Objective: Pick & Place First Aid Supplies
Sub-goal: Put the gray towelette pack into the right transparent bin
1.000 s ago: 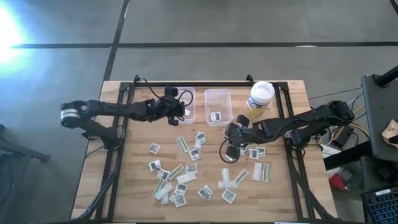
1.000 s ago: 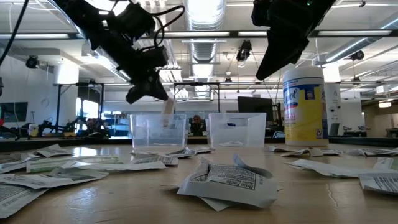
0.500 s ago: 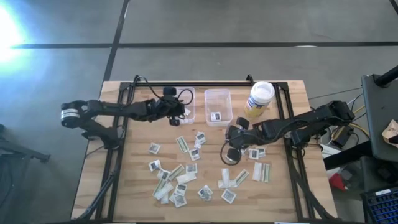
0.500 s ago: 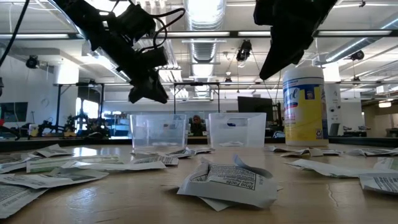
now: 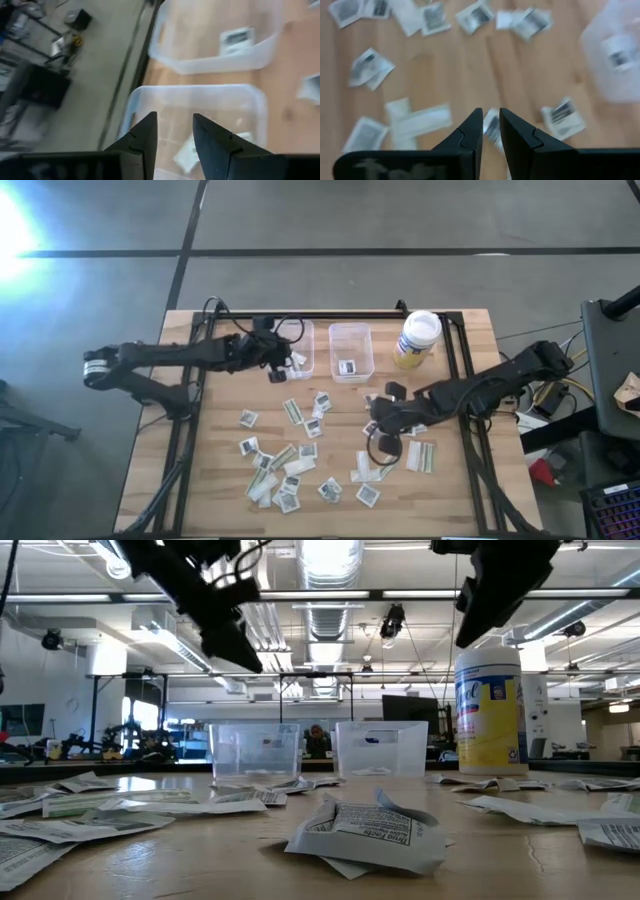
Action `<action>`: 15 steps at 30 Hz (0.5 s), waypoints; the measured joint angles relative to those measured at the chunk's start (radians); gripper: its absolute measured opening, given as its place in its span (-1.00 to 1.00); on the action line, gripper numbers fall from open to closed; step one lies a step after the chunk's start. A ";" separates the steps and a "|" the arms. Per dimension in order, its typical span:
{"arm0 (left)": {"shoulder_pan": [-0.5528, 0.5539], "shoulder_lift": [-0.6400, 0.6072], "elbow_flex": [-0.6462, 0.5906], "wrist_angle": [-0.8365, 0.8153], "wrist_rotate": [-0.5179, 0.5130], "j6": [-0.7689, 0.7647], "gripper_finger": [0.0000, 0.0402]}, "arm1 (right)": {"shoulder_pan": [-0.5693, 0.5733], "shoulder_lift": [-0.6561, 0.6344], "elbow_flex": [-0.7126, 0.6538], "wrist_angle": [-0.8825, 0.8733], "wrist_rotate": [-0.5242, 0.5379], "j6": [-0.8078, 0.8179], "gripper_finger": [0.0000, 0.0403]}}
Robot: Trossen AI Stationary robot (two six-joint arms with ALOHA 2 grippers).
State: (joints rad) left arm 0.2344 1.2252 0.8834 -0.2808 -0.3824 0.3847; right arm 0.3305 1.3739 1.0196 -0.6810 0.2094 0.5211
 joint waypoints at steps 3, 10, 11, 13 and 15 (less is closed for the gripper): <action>-0.038 -0.049 -0.010 -0.017 0.068 -0.041 -0.39 | 0.007 0.009 -0.012 -0.003 -0.038 0.043 -0.70; -0.167 -0.093 -0.024 -0.049 0.136 -0.109 -0.39 | 0.011 0.016 -0.015 -0.021 -0.037 0.068 -0.70; -0.188 -0.091 -0.027 -0.051 0.136 -0.117 -0.39 | 0.011 0.016 -0.015 -0.022 -0.035 0.073 -0.70; -0.232 -0.083 -0.036 -0.051 0.136 -0.128 -0.39 | 0.010 0.016 -0.015 -0.023 -0.033 0.078 -0.68; -0.274 -0.072 -0.048 -0.050 0.136 -0.134 -0.39 | 0.011 0.017 -0.015 -0.026 -0.031 0.074 -0.63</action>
State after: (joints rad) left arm -0.0395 1.1527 0.8352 -0.3305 -0.2462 0.2505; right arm 0.3411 1.3912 1.0042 -0.7073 0.1787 0.5955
